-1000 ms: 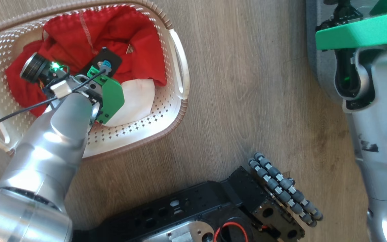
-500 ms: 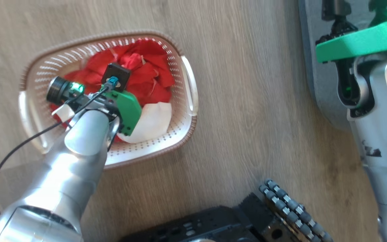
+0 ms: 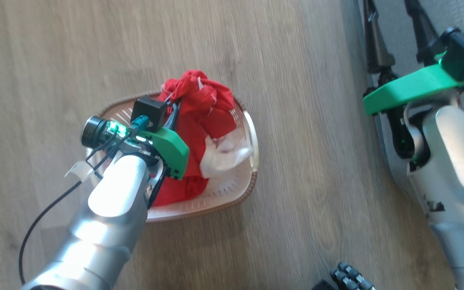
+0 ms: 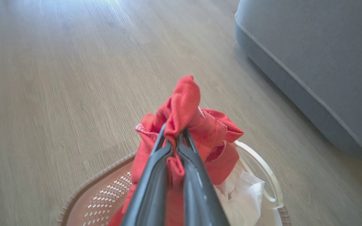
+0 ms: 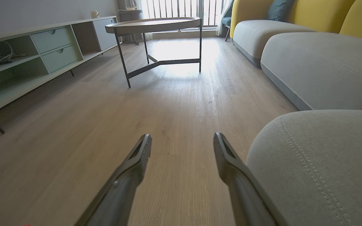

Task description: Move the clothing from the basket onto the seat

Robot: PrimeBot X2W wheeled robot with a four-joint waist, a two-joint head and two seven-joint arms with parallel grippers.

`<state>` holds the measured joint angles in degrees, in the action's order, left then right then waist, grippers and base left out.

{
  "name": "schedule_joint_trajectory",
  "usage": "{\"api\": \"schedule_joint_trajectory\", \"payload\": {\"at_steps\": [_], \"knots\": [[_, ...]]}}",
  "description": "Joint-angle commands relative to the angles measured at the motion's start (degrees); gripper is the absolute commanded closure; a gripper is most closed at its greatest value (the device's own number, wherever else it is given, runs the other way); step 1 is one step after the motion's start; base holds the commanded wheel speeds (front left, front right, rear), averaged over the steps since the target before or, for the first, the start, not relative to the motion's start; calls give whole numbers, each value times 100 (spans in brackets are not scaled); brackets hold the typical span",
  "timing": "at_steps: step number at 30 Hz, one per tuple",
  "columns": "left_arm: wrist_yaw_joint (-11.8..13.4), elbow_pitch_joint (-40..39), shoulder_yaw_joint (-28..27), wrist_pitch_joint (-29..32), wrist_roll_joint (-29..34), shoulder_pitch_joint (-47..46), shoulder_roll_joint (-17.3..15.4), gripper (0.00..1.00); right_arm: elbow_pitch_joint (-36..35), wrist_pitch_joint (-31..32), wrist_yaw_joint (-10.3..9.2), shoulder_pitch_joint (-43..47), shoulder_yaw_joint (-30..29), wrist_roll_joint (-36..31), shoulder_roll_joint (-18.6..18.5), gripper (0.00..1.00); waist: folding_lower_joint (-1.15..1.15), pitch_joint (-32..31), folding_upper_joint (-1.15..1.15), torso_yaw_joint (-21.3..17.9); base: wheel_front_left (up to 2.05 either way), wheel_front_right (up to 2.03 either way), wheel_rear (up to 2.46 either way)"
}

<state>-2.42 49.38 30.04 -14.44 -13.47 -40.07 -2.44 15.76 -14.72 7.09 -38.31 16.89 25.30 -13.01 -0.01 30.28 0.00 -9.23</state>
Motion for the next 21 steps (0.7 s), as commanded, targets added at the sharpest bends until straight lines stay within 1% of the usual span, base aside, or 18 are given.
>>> {"api": "schedule_joint_trajectory", "payload": {"at_steps": [1,12,15,21], "knots": [[16,-252,-198,-55,-43,28,-44,100,-115,-28,40,178,60,35,-20,0,1,-370,0,175,0,0,0],[-120,-1486,-656,-55,17,579,-44,100,360,-28,40,946,137,-26,135,0,1,-1550,0,311,0,0,0],[-152,-1805,-688,-55,70,667,-44,100,442,-28,40,1128,148,-21,161,0,1,-1789,0,343,0,0,0],[-184,-2538,-653,-55,-82,744,-44,100,567,-28,40,1452,181,-15,200,0,1,-2204,0,433,0,0,0]]}}
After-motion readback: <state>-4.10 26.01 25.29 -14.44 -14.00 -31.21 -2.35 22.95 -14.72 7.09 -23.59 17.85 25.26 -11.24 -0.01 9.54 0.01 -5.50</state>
